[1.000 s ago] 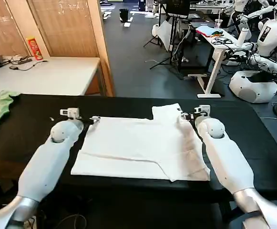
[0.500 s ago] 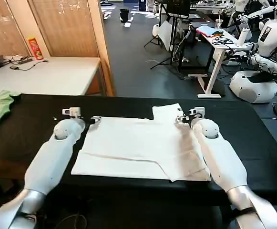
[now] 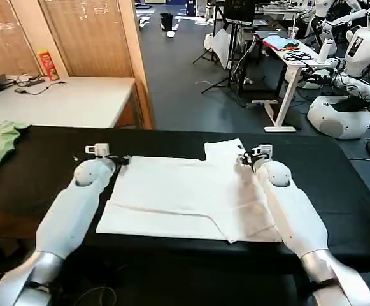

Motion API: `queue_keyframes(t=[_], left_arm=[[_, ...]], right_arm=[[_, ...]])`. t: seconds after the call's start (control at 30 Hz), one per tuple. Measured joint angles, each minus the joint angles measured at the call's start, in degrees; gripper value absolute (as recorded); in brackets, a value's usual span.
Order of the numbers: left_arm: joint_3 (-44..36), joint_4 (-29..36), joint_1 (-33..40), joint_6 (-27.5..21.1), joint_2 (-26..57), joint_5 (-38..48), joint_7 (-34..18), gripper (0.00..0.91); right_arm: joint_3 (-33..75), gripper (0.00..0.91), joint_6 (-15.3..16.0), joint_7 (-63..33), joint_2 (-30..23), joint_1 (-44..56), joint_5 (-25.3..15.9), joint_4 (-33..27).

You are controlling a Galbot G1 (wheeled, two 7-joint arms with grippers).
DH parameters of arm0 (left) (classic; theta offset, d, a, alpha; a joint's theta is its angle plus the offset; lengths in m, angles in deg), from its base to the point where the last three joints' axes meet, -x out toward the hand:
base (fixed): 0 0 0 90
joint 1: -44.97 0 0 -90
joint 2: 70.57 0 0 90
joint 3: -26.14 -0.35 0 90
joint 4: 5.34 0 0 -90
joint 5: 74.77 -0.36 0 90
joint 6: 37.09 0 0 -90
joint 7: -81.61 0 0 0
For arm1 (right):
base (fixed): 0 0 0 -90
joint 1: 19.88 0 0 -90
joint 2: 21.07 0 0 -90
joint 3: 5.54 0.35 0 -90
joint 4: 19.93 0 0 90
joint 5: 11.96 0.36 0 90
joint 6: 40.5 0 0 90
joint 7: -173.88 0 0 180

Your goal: Fold and organize the clothes.

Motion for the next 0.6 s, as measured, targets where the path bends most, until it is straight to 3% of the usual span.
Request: queue_keyframes(t=[0.37, 0.6], left_arm=[[0.6, 2.2, -0.7, 0.1, 0.6, -0.1, -0.4, 0.156], [1.8, 8.1, -3.1, -1.4, 2.9, 3.5, -2.2, 0.156]], right_arm=[[1.5, 0.01, -2.9, 2.1, 1.7, 2.3, 0.8, 3.9], [2.7, 0.01, -3.4, 2.3, 5.6, 7.2, 4.5, 14.3]])
